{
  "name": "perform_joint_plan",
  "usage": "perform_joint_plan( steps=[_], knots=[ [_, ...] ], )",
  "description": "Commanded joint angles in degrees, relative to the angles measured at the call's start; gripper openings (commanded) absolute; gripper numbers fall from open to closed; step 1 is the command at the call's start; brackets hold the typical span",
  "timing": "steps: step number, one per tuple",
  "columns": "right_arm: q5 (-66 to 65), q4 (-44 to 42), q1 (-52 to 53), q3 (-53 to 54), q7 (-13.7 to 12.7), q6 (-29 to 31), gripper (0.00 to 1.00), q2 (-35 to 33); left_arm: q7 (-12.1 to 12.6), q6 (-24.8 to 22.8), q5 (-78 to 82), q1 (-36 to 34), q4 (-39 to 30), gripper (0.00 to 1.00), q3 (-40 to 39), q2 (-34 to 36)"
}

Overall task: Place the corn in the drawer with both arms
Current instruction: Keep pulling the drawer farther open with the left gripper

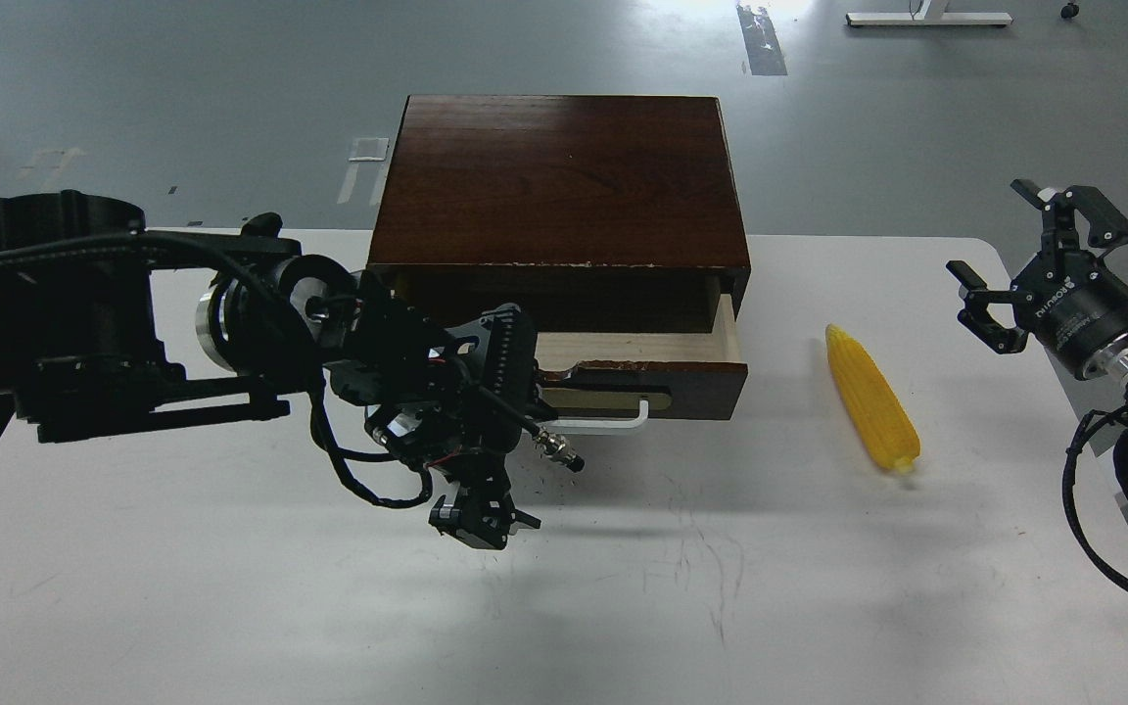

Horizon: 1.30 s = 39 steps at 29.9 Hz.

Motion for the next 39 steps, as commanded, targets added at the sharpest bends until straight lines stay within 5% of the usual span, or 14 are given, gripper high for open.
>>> perform_joint_plan(
  steps=[1, 39],
  knots=[
    [-0.07, -0.05, -0.13, 0.19, 0.00, 0.00, 1.00, 0.02, 0.03, -0.04, 0.01, 0.62, 0.07, 0.99, 0.04, -0.45],
    [0.01, 0.04, -0.66, 0.27, 0.00, 0.00, 1.00, 0.02, 0.03, -0.04, 0.01, 0.80, 1.22, 0.99, 0.39, -2.39]
  ],
)
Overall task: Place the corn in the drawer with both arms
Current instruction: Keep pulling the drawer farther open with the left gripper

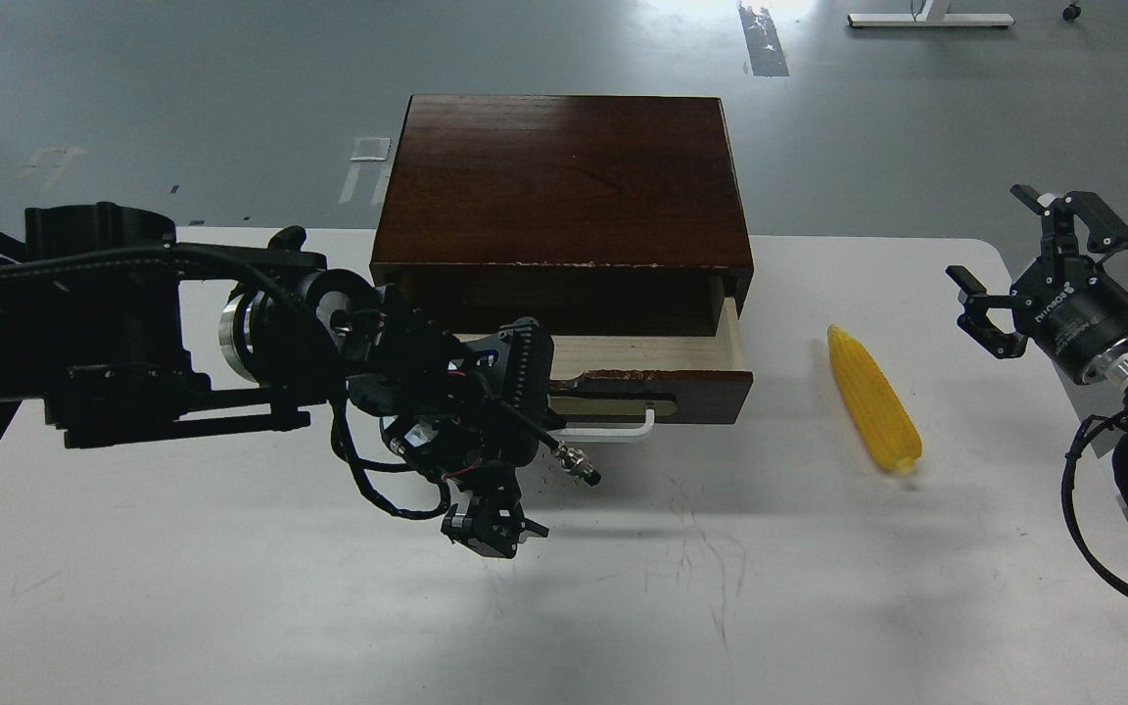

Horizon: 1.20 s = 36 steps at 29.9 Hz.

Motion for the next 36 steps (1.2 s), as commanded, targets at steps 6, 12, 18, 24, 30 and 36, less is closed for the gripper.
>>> perform_joint_plan(
  steps=[6, 12, 18, 24, 30, 36],
  knots=[
    [-0.06, 0.00, -0.01, 0.01, 0.00, 0.00, 1.00, 0.01, 0.01, -0.03, 0.00, 0.02, 0.92, 0.99, 2.44, -0.08],
    [-0.06, 0.00, -0.01, 0.01, 0.00, 0.00, 1.00, 0.01, 0.01, -0.03, 0.00, -2.27, 2.15, 0.99, 3.85, -1.74],
    [-0.06, -0.09, -0.01, 0.01, 0.00, 0.00, 1.00, 0.09, 0.01, -0.03, 0.00, -4.91, 2.41, 0.99, 6.40, -2.19],
    [-0.06, -0.09, -0.10, 0.01, 0.00, 0.00, 1.00, 0.27, 0.01, -0.03, 0.00, -5.78, 2.41, 0.99, 6.84, -2.19],
    [0.02, -0.09, -0.10, 0.01, 0.00, 0.00, 1.00, 0.45, 0.01, -0.03, 0.00, -7.63, 1.80, 0.99, 8.42, -2.54],
    [-0.06, -0.18, -0.10, 0.36, 0.00, 0.00, 1.00, 0.45, 0.01, -0.03, 0.00, -8.95, 0.30, 0.99, 7.81, -2.54]
  ],
)
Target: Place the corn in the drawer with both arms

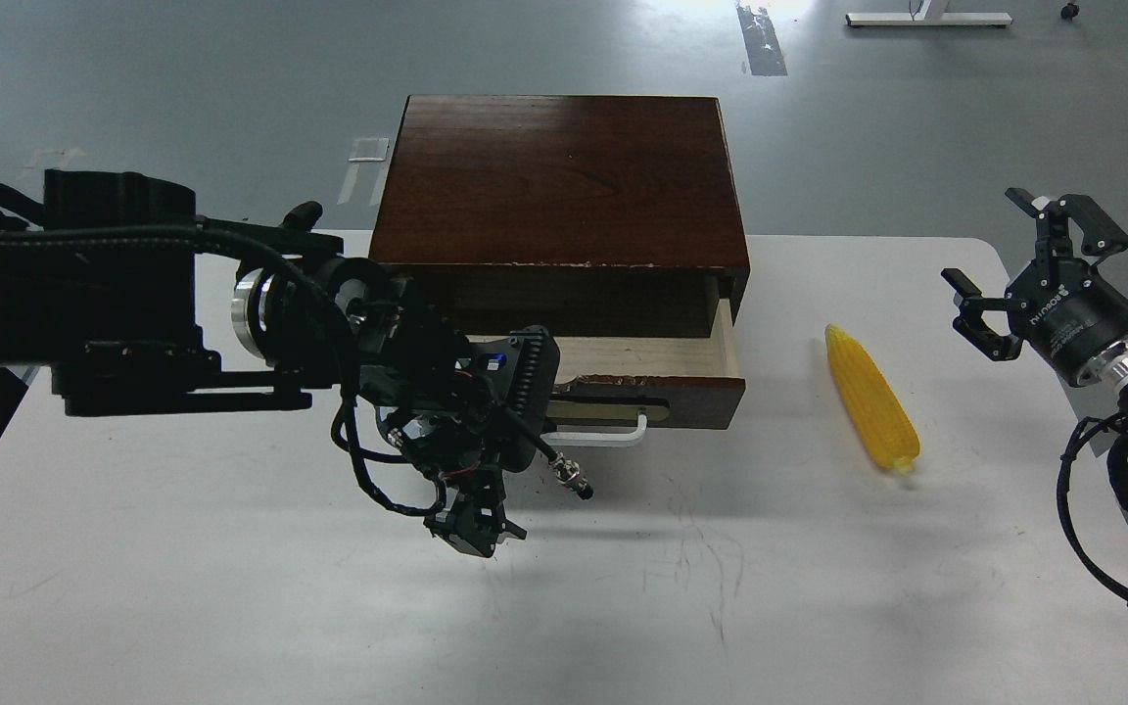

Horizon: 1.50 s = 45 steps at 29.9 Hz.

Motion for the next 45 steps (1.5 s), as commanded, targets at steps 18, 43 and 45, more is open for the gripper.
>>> perform_joint_plan(
  steps=[18, 43, 45],
  knots=[
    [-0.03, -0.04, -0.09, 0.36, 0.00, 0.00, 1.00, -0.08, 0.00, 0.18, -0.03, -2.78, -0.58, 0.99, -3.36, 1.10],
    [-0.03, -0.39, -0.26, 0.27, 0.00, 0.00, 1.00, -0.43, 0.00, 0.18, -64.26, -0.85, 0.46, 0.99, -19.00, 28.61],
    [-0.12, -0.39, -0.35, 0.18, 0.00, 0.00, 1.00, -0.52, 0.00, 0.18, -72.85, 1.69, 2.04, 0.99, -19.00, 29.66]
  ],
)
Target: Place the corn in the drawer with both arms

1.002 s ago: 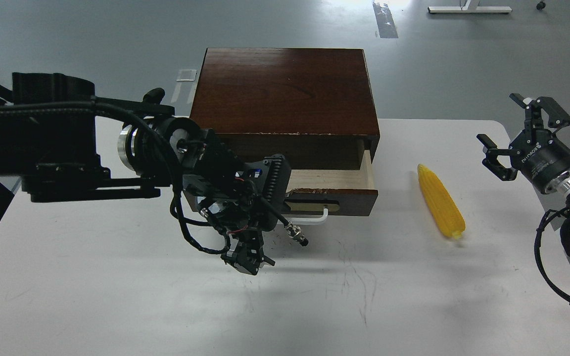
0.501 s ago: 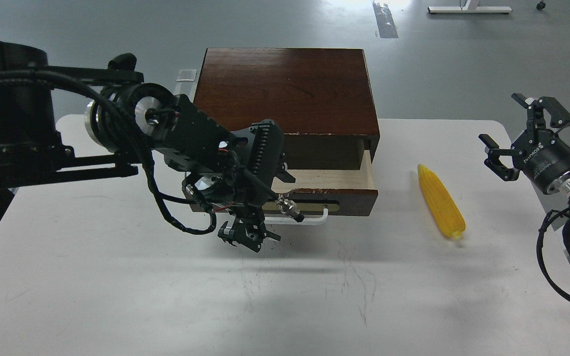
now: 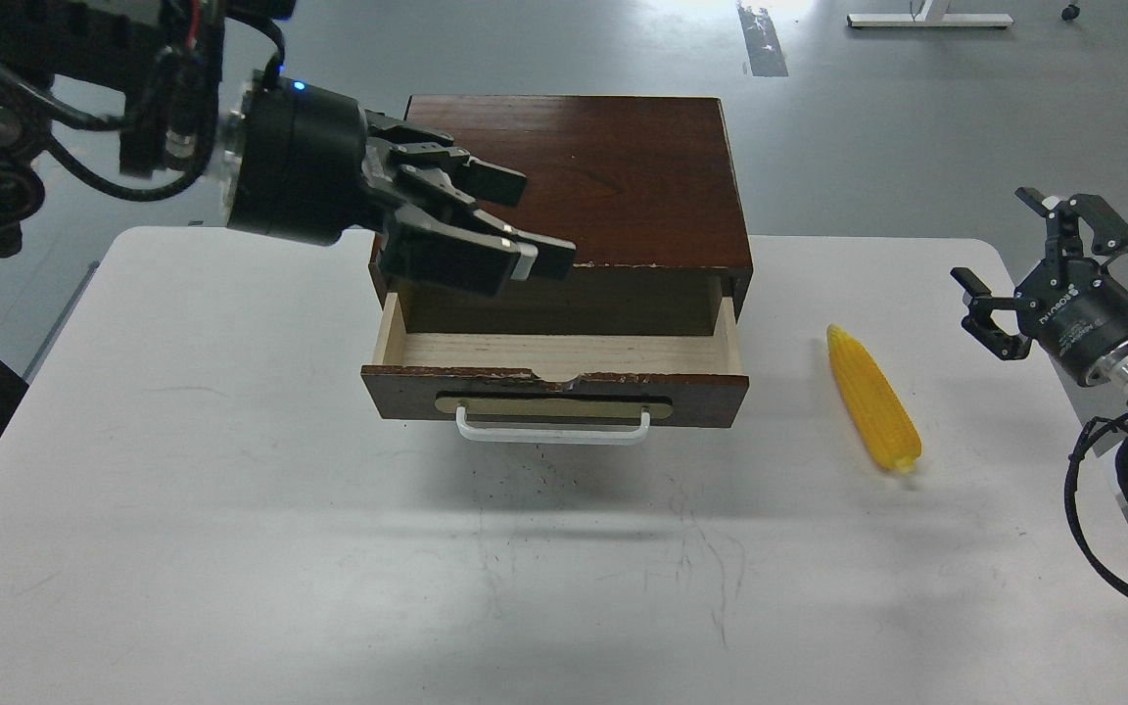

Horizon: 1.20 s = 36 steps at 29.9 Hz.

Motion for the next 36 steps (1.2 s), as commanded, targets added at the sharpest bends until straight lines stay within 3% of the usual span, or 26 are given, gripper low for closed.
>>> perform_joint_plan(
  steps=[1, 5, 10, 19, 26, 36],
  knots=[
    [-0.17, 0.02, -0.08, -0.15, 0.00, 0.00, 1.00, -0.08, -0.03, -0.01, -14.85, 4.04, 2.64, 0.99, -0.02, 2.21],
    [-0.70, 0.02, -0.08, -0.32, 0.00, 0.00, 1.00, -0.08, -0.03, 0.92, -32.06, 11.67, 6.23, 0.99, -0.19, 4.93],
    [-1.49, 0.54, 0.10, -1.02, 0.00, 0.00, 1.00, -0.95, -0.03, 1.19, -42.36, 18.80, 10.19, 0.99, -0.28, 7.13],
    [-17.12, 3.26, 1.68, -1.12, 0.00, 0.00, 1.00, -6.23, -0.03, 0.31, -60.22, 30.41, 20.13, 0.99, -0.37, 6.79],
    [-41.98, 6.43, 6.07, -1.20, 0.00, 0.00, 1.00, -12.21, -0.03, -0.01, -67.44, 36.12, 20.22, 0.99, -0.72, 6.52],
    [-74.86, 5.91, 7.92, -3.74, 0.00, 0.00, 1.00, -9.76, -0.03, -0.01, -67.70, 37.97, 20.13, 0.99, -2.04, 6.87]
  ],
)
